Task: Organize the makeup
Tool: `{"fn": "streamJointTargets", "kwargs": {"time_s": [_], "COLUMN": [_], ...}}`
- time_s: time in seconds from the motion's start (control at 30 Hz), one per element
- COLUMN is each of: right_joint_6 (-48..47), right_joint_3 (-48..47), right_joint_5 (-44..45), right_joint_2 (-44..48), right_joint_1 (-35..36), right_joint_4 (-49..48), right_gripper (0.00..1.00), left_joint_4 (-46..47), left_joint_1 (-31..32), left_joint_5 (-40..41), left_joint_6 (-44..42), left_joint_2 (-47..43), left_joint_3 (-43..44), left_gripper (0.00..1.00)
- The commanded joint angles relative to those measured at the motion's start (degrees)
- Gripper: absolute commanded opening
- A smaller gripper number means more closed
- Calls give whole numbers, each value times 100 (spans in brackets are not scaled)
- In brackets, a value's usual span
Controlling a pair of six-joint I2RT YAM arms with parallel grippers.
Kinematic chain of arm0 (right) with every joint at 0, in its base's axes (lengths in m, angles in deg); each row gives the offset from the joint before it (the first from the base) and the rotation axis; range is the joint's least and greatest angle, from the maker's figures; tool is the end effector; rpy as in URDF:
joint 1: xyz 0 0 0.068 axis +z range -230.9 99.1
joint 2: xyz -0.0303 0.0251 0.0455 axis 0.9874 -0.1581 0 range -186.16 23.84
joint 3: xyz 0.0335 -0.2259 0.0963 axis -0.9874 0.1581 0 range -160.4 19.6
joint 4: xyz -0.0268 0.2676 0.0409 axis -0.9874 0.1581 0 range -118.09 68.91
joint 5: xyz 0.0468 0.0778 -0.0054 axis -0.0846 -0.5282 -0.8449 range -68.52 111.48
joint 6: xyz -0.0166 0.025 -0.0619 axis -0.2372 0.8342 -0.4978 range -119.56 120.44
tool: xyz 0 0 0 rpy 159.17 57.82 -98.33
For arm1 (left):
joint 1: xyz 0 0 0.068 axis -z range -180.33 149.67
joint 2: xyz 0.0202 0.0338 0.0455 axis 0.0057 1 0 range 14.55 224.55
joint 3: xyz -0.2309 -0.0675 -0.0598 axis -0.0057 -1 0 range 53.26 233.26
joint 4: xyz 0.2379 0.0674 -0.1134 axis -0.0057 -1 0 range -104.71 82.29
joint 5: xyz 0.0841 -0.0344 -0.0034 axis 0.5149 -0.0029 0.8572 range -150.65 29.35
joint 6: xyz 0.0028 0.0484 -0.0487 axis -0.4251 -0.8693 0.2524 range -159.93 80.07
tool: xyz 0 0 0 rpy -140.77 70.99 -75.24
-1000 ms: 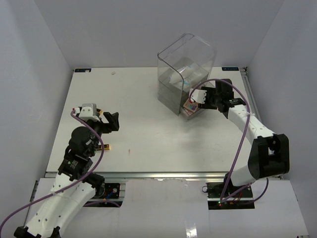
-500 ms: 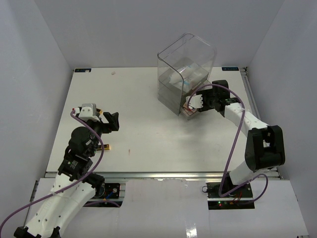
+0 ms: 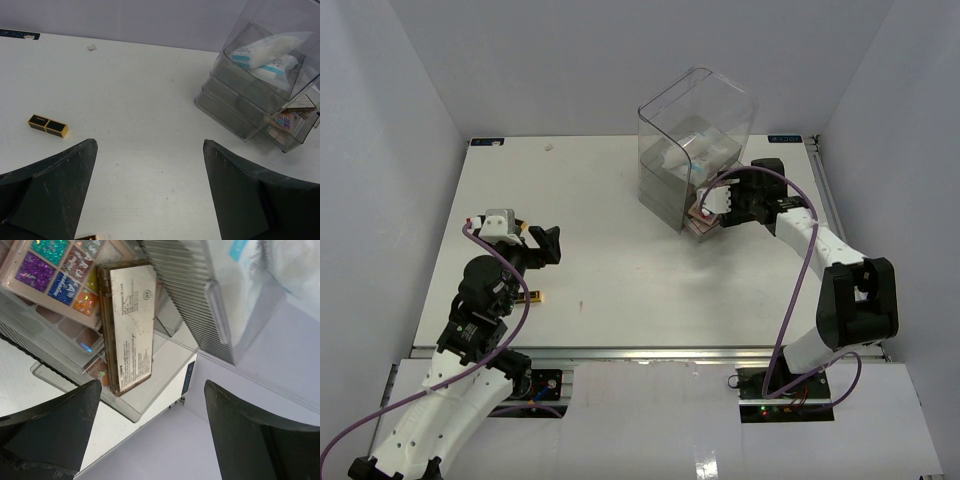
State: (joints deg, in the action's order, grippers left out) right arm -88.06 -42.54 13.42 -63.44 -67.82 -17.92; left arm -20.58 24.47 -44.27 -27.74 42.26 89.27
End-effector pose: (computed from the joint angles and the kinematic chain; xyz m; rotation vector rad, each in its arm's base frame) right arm 0.3602 0.0916 0.2222 -1.7880 1.3534 -0.5838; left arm 0.1709 -0.0618 0.3106 -0.0367 1.6529 -0.2562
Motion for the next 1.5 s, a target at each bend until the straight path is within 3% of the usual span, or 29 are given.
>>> {"fn": "streamJointTargets", "kwargs": {"time_s": [0.0,0.1,0.23,0.3,0.37,0.43,0.47,0.6,0.87,1.0,1.3,1.47], "right_joint_6": [601,1236,3504,3368,2522,1485,828,-671,-967,-915,-490,-371], "right_joint_3": [6,180,525,556,626,799,964,1299,499,207,71,9], "right_joint_5": [-274,-400,-305,-851,-1547,-2493,-2656,-2438,-1107,-808,-415,-425], "right_joint_2": [707,1148,1580,1581,1533,1551,1584,1556,410,-81,-543,-666], "right_joint_1": [-34,-27,-59,-81,-167,-315,-341,-350,-350,-350,-282,-27], "right_joint_4": [-105,-137,-493,140,874,1861,2128,2567,2588,2090,0,-443], "right_gripper": [90,90,90,91,95,77,74,60,27,26,30,33], "left_joint_4": [65,65,65,65,70,65,65,65,68,65,73,74], "left_joint_1": [-45,-45,-45,-46,-54,-45,-45,-48,-54,-54,-54,-80], "left_joint_5": [-104,-118,-153,-162,-171,-171,-171,-194,-227,-215,-196,-215], "left_joint_6": [-59,-56,-59,-58,-50,-50,-50,-59,-59,-67,-59,-67], "left_joint_2": [28,33,60,78,86,75,69,77,77,69,60,68], "left_joint_3": [-24,-24,-24,-23,-18,-24,-24,-21,-20,-23,-15,-15], "left_gripper": [98,98,98,98,98,98,98,98,98,98,98,98]}}
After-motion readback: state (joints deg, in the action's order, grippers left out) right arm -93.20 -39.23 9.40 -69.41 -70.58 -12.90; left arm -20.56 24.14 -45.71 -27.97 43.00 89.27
